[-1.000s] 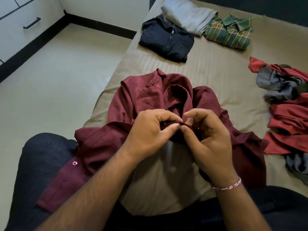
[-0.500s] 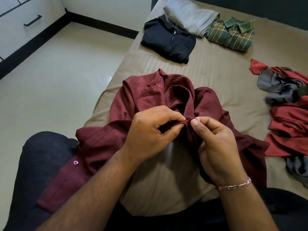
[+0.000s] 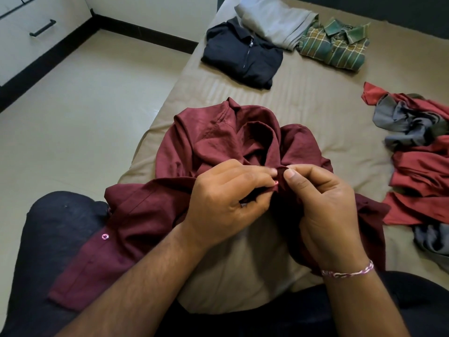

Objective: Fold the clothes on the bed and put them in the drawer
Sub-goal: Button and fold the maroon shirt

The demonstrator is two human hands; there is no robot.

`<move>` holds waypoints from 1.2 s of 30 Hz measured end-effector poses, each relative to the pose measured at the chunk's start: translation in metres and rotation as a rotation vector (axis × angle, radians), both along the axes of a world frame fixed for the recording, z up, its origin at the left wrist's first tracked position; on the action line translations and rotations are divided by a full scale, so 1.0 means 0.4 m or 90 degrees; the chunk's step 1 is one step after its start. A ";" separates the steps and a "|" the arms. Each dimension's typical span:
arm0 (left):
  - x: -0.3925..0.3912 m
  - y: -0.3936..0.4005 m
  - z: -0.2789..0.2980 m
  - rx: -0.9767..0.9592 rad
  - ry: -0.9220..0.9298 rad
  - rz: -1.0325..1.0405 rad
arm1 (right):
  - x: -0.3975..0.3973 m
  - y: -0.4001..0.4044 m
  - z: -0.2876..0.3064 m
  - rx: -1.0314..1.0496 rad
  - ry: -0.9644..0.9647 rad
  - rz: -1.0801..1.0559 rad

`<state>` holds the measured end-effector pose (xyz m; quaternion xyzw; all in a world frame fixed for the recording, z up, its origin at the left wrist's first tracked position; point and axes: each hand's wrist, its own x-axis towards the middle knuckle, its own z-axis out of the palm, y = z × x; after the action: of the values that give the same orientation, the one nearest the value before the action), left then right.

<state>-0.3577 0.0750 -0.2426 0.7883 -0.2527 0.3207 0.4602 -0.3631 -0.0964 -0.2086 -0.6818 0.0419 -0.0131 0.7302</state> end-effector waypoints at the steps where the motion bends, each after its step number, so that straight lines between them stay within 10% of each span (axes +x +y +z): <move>1: 0.001 -0.002 -0.006 -0.001 0.002 0.024 | 0.001 -0.004 0.003 -0.005 0.001 0.008; 11: 0.054 0.076 0.044 -0.103 0.099 0.195 | 0.062 -0.141 0.036 -0.501 -0.060 -0.159; 22: 0.089 0.047 0.101 0.002 -0.105 0.020 | 0.038 -0.051 0.201 0.001 0.085 0.093; 36: 0.023 0.026 0.096 0.025 -0.168 0.017 | -0.027 0.010 0.192 0.105 0.081 0.116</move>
<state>-0.3486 0.0854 -0.2043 0.7514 -0.3069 0.4224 0.4034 -0.3740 -0.0923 -0.1320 -0.6200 0.0268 0.1004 0.7777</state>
